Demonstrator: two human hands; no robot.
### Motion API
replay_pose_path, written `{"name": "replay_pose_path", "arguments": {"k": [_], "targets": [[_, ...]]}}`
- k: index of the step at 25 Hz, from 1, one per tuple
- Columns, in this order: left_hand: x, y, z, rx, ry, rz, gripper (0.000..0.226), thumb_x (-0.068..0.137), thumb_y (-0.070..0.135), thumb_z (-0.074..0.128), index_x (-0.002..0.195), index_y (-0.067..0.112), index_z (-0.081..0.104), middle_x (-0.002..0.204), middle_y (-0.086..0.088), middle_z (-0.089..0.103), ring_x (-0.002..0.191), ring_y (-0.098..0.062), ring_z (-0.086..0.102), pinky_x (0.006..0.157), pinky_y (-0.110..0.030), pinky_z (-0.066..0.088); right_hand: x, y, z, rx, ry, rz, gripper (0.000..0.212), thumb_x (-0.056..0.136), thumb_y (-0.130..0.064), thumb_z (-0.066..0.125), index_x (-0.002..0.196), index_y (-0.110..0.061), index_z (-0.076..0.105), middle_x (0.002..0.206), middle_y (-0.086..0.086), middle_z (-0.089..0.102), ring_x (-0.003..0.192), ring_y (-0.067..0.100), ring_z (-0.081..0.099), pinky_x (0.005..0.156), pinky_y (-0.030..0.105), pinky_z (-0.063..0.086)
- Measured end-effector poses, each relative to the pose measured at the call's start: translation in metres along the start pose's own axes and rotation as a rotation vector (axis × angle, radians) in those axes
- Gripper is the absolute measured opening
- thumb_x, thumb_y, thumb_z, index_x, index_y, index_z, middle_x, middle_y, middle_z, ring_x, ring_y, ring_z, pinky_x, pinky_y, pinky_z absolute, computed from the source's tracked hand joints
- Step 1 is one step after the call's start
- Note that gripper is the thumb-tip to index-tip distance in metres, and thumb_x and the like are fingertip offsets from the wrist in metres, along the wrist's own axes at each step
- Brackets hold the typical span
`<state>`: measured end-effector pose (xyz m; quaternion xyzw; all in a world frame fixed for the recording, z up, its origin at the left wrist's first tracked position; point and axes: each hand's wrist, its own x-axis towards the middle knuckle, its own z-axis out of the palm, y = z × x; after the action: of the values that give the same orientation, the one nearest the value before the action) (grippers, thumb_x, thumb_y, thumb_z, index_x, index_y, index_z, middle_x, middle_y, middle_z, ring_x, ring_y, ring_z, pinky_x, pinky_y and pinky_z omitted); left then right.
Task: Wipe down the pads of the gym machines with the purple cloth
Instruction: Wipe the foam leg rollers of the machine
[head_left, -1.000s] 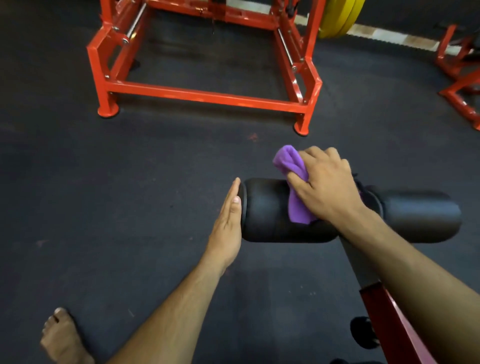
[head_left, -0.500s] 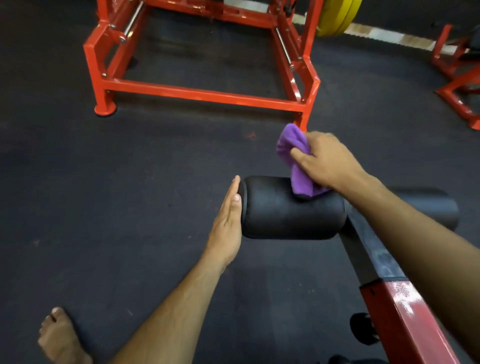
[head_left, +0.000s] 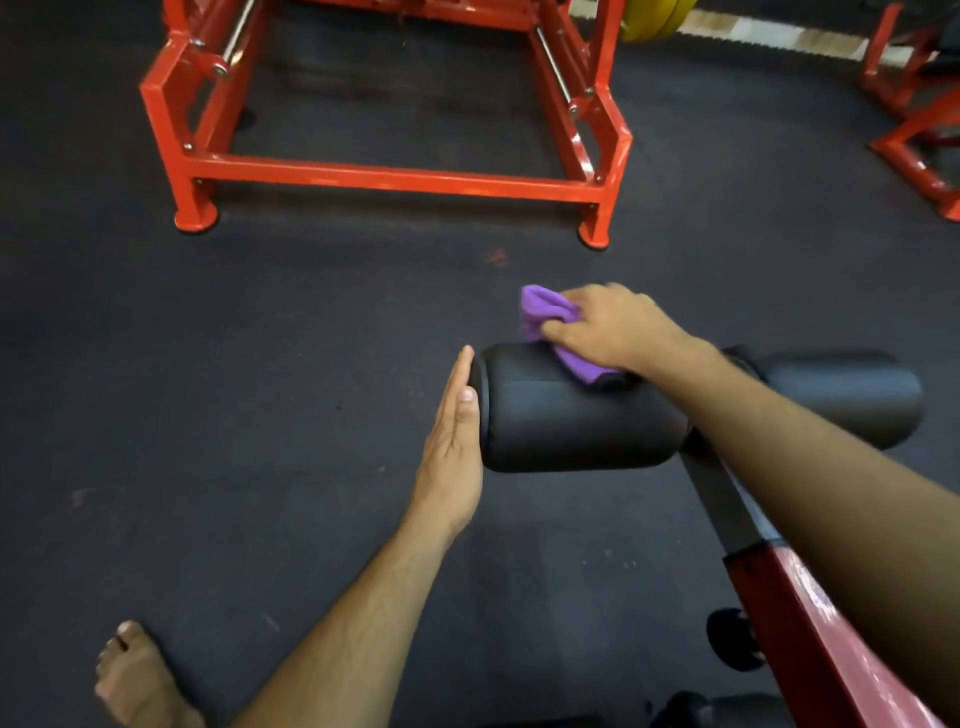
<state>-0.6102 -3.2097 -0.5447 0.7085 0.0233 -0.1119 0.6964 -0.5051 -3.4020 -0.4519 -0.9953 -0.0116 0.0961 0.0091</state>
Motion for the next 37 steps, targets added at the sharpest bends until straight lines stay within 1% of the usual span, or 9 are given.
{"name": "replay_pose_path", "arguments": {"k": [3,6,9,12,15,19,25,32,37], "targets": [[0.003,-0.002,0.001,-0.041,0.024,0.028,0.045,0.109,0.051,0.017,0.153,0.059,0.019,0.16,0.038,0.016,0.147,0.016,0.015,0.124,-0.021,0.012,-0.019,0.023,-0.025,0.021,0.105,0.085,0.031,0.086,-0.051,0.045,0.089,-0.023,0.056,0.103,0.01,0.068,0.087,0.033,0.054,0.082,0.045,0.049],[0.008,-0.011,0.008,-0.088,0.029,0.029,0.043,0.11,0.053,0.027,0.152,0.049,0.033,0.158,0.033,0.034,0.142,0.017,0.028,0.12,-0.016,0.022,-0.06,-0.033,-0.009,-0.002,0.424,-0.178,0.046,0.08,-0.054,0.041,0.107,-0.022,0.059,0.111,0.008,0.06,0.096,0.036,0.052,0.079,0.047,0.043],[0.01,-0.013,0.007,-0.11,0.098,-0.001,0.048,0.091,0.053,0.057,0.134,0.034,0.051,0.118,0.039,0.064,0.113,0.026,0.051,0.106,-0.023,0.04,-0.104,-0.075,0.036,-0.205,0.436,-0.421,0.052,0.08,-0.05,0.055,0.124,-0.023,0.061,0.128,0.007,0.059,0.098,0.033,0.049,0.076,0.045,0.034],[0.004,-0.001,0.0,0.002,0.003,0.018,0.049,0.11,0.051,0.032,0.158,0.043,0.03,0.158,0.033,0.033,0.141,0.021,0.027,0.12,-0.014,0.022,-0.055,-0.036,0.02,-0.203,0.398,-0.278,0.046,0.082,-0.053,0.047,0.114,-0.024,0.063,0.113,0.005,0.062,0.094,0.035,0.053,0.074,0.044,0.04],[-0.008,0.005,-0.008,0.127,0.004,0.044,0.05,0.112,0.046,0.021,0.161,0.05,0.012,0.165,0.034,0.012,0.149,0.015,0.011,0.128,-0.024,0.011,-0.038,0.025,-0.002,-0.075,0.326,-0.03,0.04,0.089,-0.052,0.043,0.108,-0.021,0.061,0.106,0.007,0.059,0.099,0.039,0.055,0.081,0.048,0.047],[-0.021,0.022,0.013,0.443,0.135,0.32,0.054,0.113,0.036,0.023,0.165,0.03,0.007,0.172,0.016,0.005,0.156,0.002,-0.001,0.131,-0.037,0.004,-0.127,0.079,-0.033,0.309,0.506,-0.119,0.032,0.084,-0.038,0.046,0.101,-0.017,0.063,0.093,0.006,0.058,0.088,0.031,0.054,0.08,0.041,0.044],[-0.074,0.071,0.124,0.798,-0.423,0.825,0.062,0.11,0.046,0.03,0.162,0.013,0.029,0.168,0.0,0.03,0.159,-0.012,0.014,0.13,-0.04,0.009,-0.267,0.193,-0.019,0.474,0.648,0.071,0.023,0.083,-0.02,0.051,0.101,-0.013,0.065,0.092,-0.002,0.06,0.085,0.022,0.053,0.081,0.035,0.04],[-0.097,0.069,0.233,1.348,-1.016,0.868,0.079,0.1,0.057,0.002,0.165,0.015,0.015,0.171,0.0,0.02,0.158,-0.011,0.013,0.129,-0.034,-0.001,-0.32,0.313,0.148,0.501,0.1,0.475,0.03,0.078,-0.048,0.042,0.081,-0.02,0.052,0.087,0.01,0.058,0.089,0.039,0.059,0.077,0.046,0.048],[-0.105,0.07,0.258,1.355,-1.184,0.892,0.078,0.099,0.054,0.002,0.161,0.018,0.034,0.166,0.005,0.034,0.153,-0.008,0.029,0.128,-0.036,0.02,-0.3,0.274,0.217,0.394,-0.25,0.222,0.039,0.092,-0.033,0.062,0.125,-0.013,0.054,0.123,0.015,0.053,0.115,0.039,0.052,0.093,0.049,0.048]]}}
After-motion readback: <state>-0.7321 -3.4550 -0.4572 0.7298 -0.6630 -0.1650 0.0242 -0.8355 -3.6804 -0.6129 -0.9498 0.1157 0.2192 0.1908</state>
